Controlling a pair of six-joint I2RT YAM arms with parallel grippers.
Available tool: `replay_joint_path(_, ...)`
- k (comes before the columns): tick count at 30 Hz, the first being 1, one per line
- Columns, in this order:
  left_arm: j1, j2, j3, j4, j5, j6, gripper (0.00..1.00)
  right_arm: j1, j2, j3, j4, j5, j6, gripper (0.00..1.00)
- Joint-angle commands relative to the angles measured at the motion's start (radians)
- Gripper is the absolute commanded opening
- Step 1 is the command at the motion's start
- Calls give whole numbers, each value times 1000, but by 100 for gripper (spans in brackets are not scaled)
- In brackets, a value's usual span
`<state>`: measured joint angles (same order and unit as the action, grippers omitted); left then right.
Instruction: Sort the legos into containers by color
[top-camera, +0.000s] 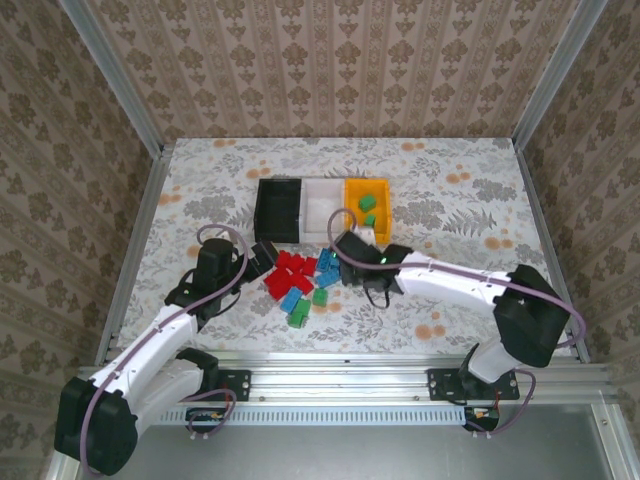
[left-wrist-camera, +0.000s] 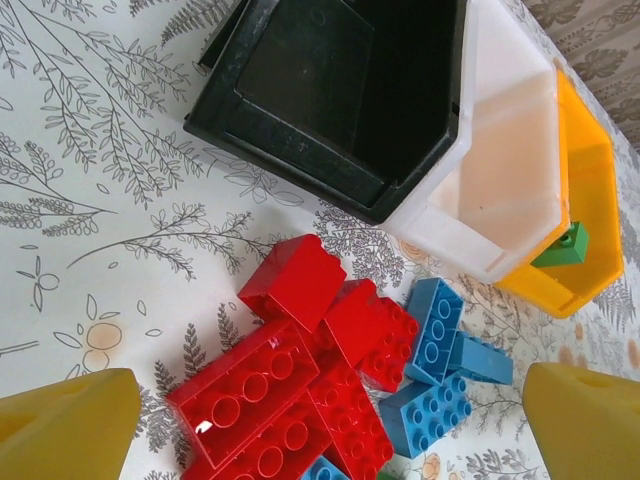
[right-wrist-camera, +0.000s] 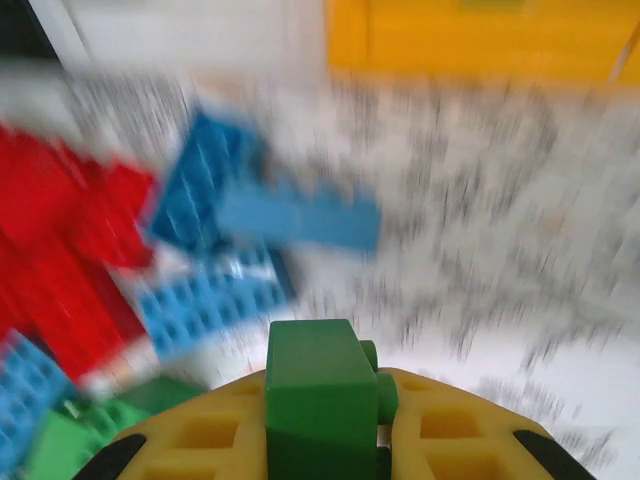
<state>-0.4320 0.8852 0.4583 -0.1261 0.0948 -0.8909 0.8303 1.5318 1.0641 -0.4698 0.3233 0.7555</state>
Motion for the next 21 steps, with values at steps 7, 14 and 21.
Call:
replay_joint_path(7, -17, 37, 37, -3, 31, -28, 99, -304, 309, 435, -25, -42, -316, 20)
replay_joint_path(14, -17, 40, 46, -20, 10, -19, 99, -381, 588, 752, -164, -85, -360, 21)
replay_joint_path(21, -17, 81, 49, -3, 9, -13, 99, -411, 663, 768, -179, -98, -352, 24)
